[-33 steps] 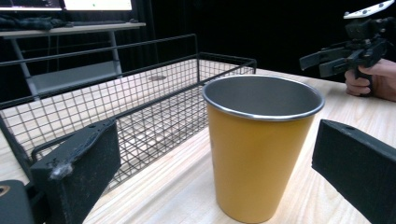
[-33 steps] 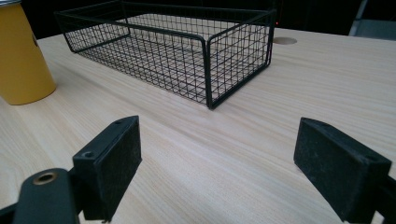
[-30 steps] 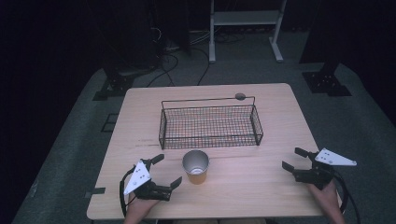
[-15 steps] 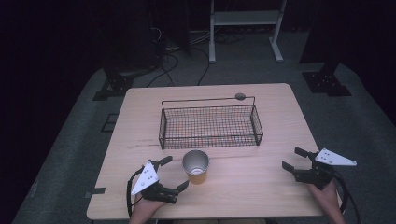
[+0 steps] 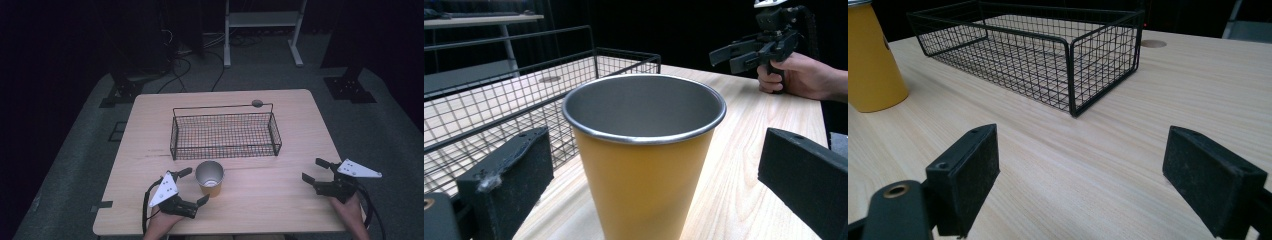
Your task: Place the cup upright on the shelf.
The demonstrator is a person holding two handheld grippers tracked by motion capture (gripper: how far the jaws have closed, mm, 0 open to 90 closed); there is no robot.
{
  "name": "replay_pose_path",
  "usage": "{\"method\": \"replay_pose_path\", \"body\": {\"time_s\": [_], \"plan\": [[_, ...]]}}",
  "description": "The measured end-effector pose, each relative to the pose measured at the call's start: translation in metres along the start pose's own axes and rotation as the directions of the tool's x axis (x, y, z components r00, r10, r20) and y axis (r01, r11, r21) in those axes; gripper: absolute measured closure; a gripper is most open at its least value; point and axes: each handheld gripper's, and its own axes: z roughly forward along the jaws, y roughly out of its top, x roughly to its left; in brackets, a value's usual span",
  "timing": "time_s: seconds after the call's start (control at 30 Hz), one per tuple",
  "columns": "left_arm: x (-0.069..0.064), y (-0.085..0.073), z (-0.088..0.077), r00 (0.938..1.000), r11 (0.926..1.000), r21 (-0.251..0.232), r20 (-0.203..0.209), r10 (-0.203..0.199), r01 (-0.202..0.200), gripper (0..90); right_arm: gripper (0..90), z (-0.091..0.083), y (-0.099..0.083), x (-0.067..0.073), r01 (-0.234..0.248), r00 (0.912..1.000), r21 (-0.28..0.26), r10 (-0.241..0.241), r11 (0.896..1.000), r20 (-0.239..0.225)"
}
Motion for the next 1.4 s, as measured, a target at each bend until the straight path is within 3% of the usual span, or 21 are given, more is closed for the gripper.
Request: {"method": "replay_pose_path", "body": {"time_s": [0.33,0.63,0.93,1.17,1.4], "plan": [[0.003,-0.004,0.014,0.9998,0.9994,0.03,0.007,-0.019,0.019,0.5,13.9,0.0,0.0,0.0,0.001,1.0,0.001,-0.001,1.0,-0.001],[0.003,-0.003,0.028,1.0,0.9985,0.054,0.002,-0.007,0.007,0.5,14.0,0.0,0.0,0.0,0.002,1.0,0.001,-0.002,1.0,-0.002],[0.004,0.0,0.037,0.9997,0.999,0.043,-0.021,-0.012,0.013,0.6,14.0,0.0,0.0,0.0,0.002,1.0,0.0,-0.002,1.0,-0.004],[0.006,0.001,0.04,0.9998,0.9993,0.038,-0.02,-0.005,0.006,12.1,13.9,0.0,0.0,0.0,0.0,1.0,-0.001,0.0,1.0,-0.005],[0.007,0.007,0.041,0.9994,0.9992,0.036,-0.031,-0.013,0.015,12.5,13.9,0.0,0.0,0.0,0.0,1.0,-0.001,0.0,1.0,-0.005]]}}
